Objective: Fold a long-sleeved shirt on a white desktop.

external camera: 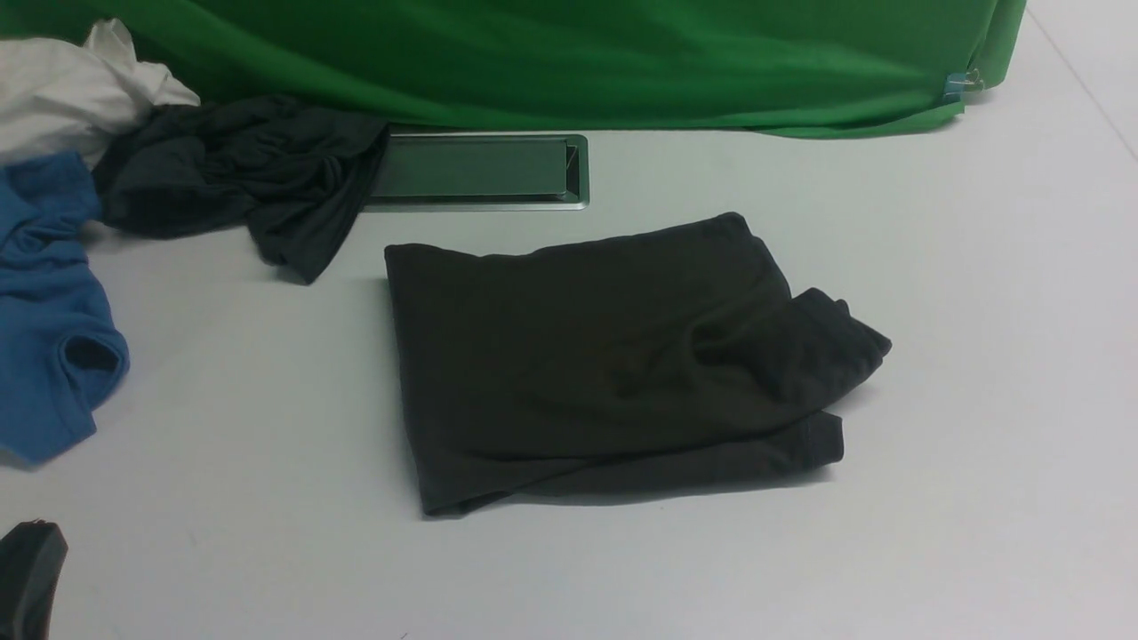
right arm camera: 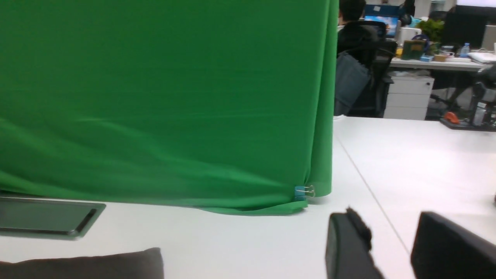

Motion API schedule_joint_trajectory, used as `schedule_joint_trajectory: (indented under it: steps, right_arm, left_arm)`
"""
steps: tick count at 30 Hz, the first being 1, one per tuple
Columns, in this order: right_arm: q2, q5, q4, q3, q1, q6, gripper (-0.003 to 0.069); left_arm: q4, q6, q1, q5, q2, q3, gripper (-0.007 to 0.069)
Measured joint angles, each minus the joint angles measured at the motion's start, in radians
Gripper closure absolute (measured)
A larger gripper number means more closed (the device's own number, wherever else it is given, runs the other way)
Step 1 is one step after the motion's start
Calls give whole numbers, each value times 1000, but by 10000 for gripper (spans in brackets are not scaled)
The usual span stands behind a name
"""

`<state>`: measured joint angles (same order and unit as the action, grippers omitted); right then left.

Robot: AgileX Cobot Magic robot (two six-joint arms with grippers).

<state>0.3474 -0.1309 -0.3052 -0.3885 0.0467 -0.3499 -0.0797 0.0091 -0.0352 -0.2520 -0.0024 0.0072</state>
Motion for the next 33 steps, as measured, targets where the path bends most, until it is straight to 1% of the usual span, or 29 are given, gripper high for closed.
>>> schedule_joint_trajectory:
  steps: [5,20,22,24,27,29,33]
  right_arm:
    - [0,0,0,0,20,0,420]
    - [0,0,0,0,21,0,420]
    - [0,0,20,0,21,10,420]
    - [0,0,81,0,21,70,420]
    - [0,0,236,0,21,281,420]
    - [0,0,315,0,21,416,420]
    - [0,0,357,0,21,482,420]
  left_arm:
    - [0,1,-1,0,0,0,605]
    - [0,5,-1,0,0,0,605]
    - [0,5,-1,0,0,0,605]
    - [0,5,-1,0,0,0,605]
    - [0,5,-1,0,0,0,605]
    - [0,5,-1,0,0,0,605]
    - [0,5,-1,0,0,0,605]
